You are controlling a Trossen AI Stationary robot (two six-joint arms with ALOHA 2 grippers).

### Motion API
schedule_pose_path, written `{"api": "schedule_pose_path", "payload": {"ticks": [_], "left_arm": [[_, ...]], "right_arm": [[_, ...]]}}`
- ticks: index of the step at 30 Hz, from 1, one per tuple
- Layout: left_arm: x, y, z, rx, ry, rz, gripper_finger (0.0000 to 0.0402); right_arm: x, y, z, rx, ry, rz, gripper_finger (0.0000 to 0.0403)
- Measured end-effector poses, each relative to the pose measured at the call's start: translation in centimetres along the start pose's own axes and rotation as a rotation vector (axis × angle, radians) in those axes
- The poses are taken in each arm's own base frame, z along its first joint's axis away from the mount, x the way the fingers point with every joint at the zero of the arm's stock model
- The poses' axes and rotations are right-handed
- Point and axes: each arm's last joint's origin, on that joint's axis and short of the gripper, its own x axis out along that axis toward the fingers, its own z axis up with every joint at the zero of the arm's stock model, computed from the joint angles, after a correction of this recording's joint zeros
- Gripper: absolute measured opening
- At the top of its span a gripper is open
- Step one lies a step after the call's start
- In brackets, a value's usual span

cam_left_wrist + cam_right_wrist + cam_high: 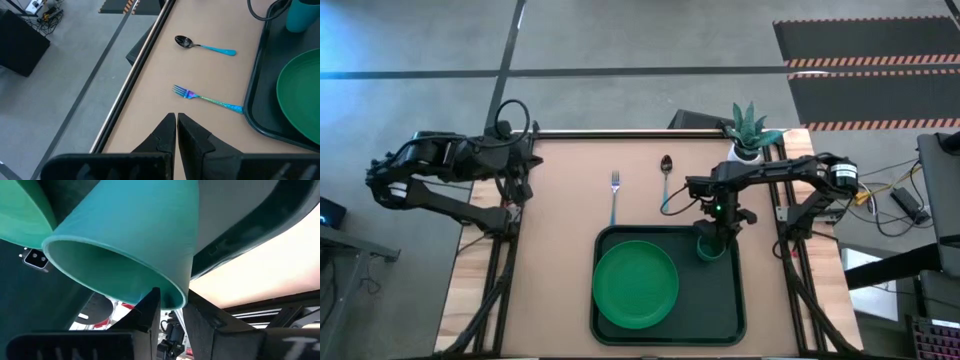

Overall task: Pick and place plate/cup/fork/spoon on tray
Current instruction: Put the green cup on the green tray to the top left of the green plate, then adjust the green plate on the tray

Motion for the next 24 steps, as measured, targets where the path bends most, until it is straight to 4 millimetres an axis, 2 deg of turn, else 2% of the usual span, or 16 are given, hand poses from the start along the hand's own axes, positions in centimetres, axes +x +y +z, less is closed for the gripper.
{"api": "schedule_pose_path", "payload": {"ticks": [7,15,19,24], "left_arm": [[0.0,0.0,0.0,0.000,0.000,0.002,0.0000],[0.5,-0.2,-0.2,0.007,0.016,0.008,0.0000],[2.4,-1.2,-0.4,0.015,0.028,0.008,0.0000],[6.1,-3.4,-1.0,0.032,0.048,-0.054,0.0000]], "right_arm": [[-0.8,0.1,-1.2,-0.014,-0.002,0.053,0.0070],[-2.8,0.7,-3.6,-0.060,-0.125,0.178,0.0070],[-4.8,2.7,-4.2,-0.238,-0.345,0.362,0.0070],[-9.1,6.2,-6.4,-0.681,-0.798,0.681,0.0062]]}}
